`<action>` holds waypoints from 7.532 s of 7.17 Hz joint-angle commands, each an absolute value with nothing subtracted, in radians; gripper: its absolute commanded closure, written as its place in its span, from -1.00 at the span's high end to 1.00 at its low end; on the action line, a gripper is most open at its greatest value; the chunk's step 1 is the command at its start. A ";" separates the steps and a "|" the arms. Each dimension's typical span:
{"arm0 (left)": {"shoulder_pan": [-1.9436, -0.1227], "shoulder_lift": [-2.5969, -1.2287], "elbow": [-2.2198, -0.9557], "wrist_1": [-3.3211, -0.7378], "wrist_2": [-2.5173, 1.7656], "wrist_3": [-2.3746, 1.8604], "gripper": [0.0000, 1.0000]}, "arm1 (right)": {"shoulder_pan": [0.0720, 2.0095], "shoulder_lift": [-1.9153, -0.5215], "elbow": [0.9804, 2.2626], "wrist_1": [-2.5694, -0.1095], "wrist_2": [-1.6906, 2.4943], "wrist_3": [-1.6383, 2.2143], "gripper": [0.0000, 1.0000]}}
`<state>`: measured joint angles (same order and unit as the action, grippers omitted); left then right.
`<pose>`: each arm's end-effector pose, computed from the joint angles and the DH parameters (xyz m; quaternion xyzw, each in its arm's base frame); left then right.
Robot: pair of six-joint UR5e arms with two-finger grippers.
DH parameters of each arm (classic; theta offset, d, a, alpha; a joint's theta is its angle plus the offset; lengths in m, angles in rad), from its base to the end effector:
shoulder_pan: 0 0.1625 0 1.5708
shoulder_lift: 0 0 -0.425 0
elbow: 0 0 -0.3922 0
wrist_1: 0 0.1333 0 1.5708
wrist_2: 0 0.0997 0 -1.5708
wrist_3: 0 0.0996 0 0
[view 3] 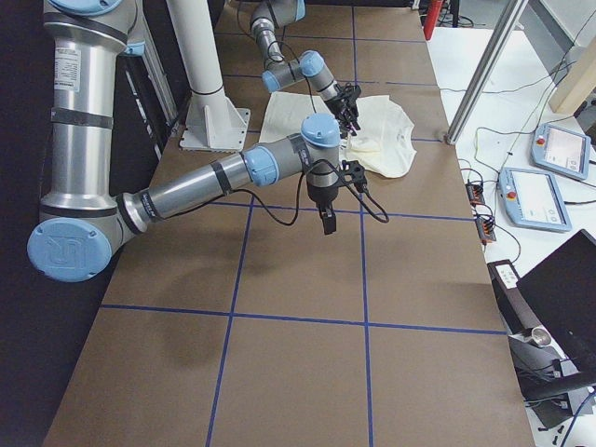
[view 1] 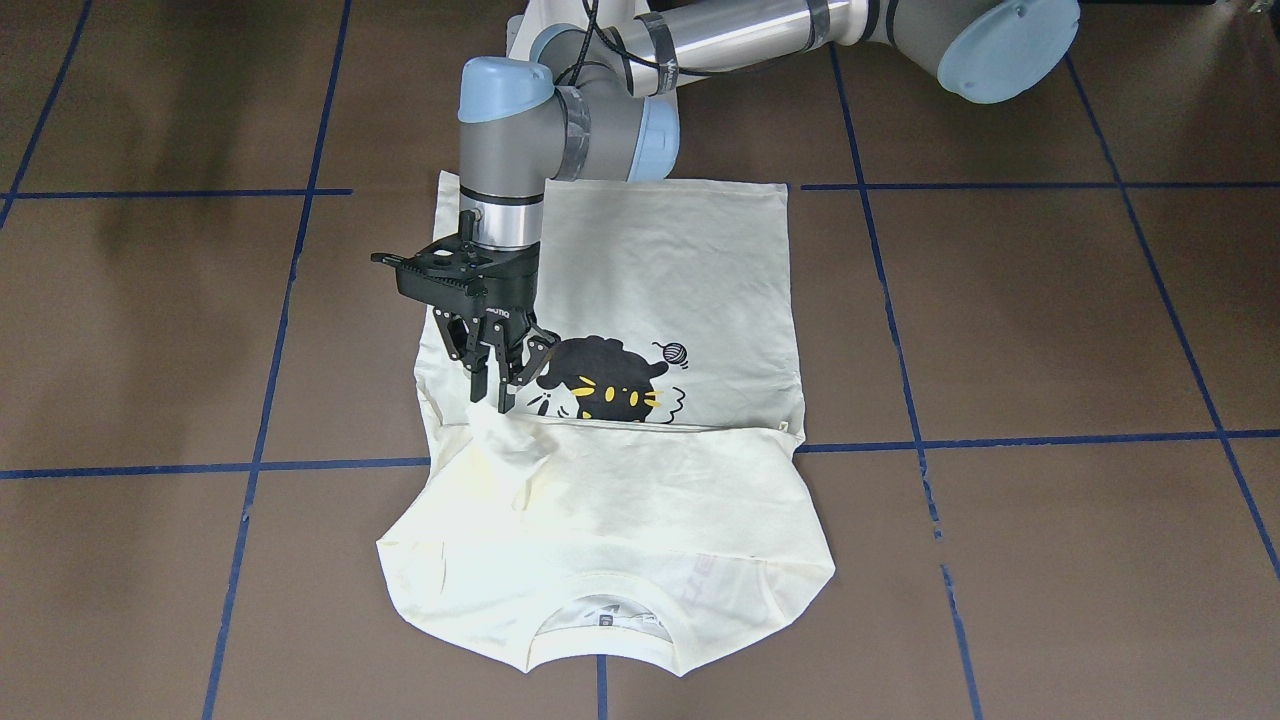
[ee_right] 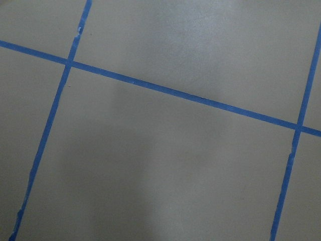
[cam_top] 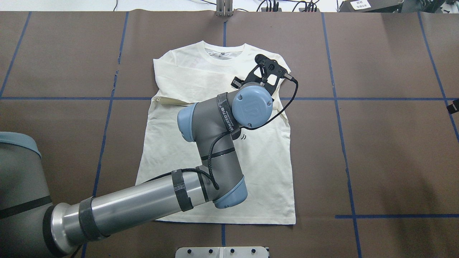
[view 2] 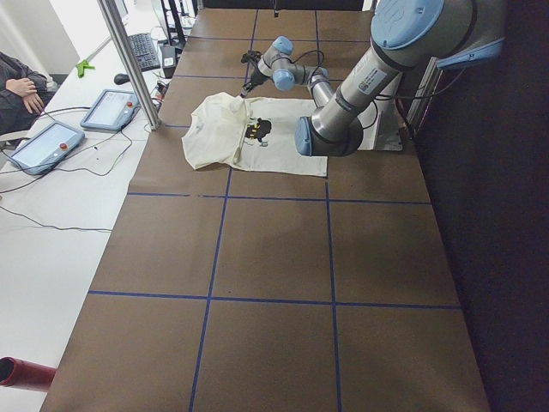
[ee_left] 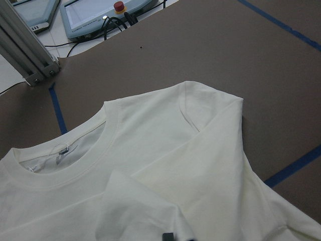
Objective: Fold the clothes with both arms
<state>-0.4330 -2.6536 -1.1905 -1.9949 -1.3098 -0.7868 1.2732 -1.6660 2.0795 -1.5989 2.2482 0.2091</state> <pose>0.6635 -0.4819 0.0597 0.3929 0.3715 0.0780 0.8376 -0.0613 -0.4417 0.4624 0.0931 -0.3610 -0.1045 0.9220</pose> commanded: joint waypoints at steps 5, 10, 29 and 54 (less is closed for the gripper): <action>-0.673 -2.561 -1.331 -1.906 -1.780 -0.691 1.00 | 1.243 -1.412 1.956 -1.572 2.247 0.363 1.00; -0.971 -2.291 -1.471 -1.867 -1.908 -0.283 1.00 | 0.886 -1.002 1.754 -1.586 1.960 0.846 0.96; -1.114 -2.155 -1.486 -1.962 -2.082 -0.198 1.00 | 0.658 -0.770 1.325 -1.591 1.419 0.753 -0.70; -0.135 -1.525 -2.056 -2.100 -1.485 -1.606 -0.07 | -0.038 -1.597 2.218 -1.220 1.152 1.945 0.92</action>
<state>-0.1382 -1.5233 -2.0551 -2.1033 -1.4848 -1.6061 -0.0383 -1.5968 2.2181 -1.2195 1.1525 1.9451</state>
